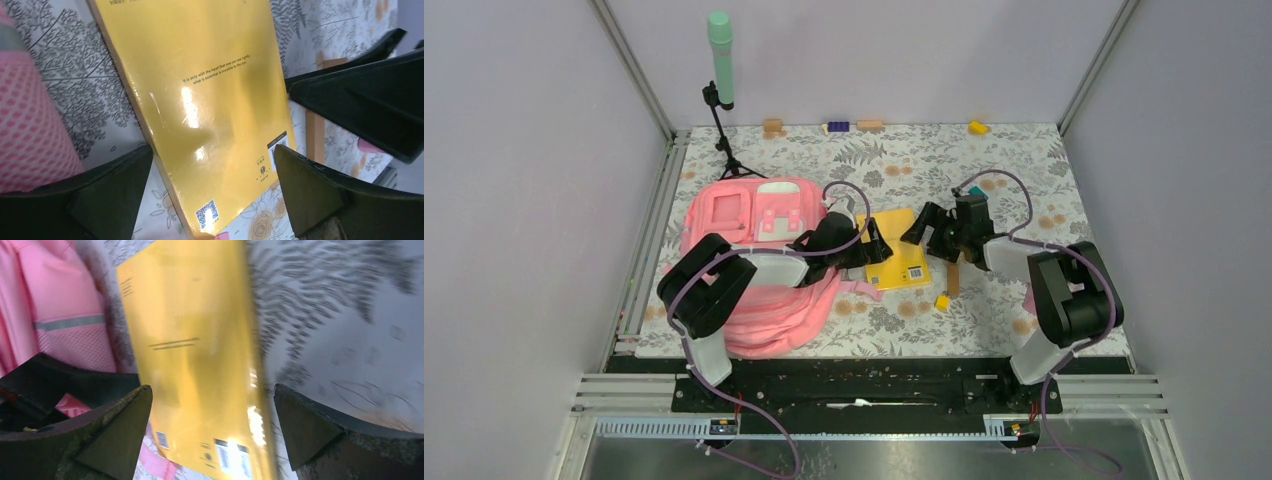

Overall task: Pack the student bag
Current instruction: Pick up the book from the center of the board, then place the book in the student bag.

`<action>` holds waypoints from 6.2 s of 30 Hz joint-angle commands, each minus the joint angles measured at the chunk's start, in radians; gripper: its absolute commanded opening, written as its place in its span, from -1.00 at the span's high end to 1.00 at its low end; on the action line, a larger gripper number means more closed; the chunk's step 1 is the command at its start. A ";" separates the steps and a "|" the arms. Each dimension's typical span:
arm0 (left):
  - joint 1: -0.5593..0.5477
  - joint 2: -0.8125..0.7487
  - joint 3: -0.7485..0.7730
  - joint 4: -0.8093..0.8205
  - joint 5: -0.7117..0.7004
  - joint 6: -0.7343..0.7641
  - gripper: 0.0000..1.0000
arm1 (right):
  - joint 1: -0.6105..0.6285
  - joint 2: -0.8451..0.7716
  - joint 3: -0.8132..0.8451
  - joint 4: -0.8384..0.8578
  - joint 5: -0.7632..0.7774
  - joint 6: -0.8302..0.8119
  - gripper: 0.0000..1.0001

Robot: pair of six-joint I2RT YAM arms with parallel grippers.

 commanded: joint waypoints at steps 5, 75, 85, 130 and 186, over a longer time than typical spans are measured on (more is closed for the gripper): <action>0.008 0.060 -0.076 0.160 0.112 -0.053 -0.98 | 0.073 0.148 -0.023 0.116 -0.256 0.083 -0.92; -0.011 -0.337 -0.044 0.026 0.363 0.298 -0.98 | 0.058 -0.414 -0.164 0.127 -0.155 0.053 1.00; -0.103 -0.750 -0.002 -0.730 -0.131 0.465 -0.98 | -0.117 -0.733 -0.087 -0.245 -0.246 -0.089 1.00; -0.447 -0.661 -0.087 -1.283 -0.850 -0.089 0.11 | -0.122 -0.823 -0.215 -0.148 -0.509 0.076 1.00; 0.056 -0.754 0.246 -0.512 0.163 0.688 1.00 | 0.474 -0.111 -0.002 0.536 -0.209 0.575 1.00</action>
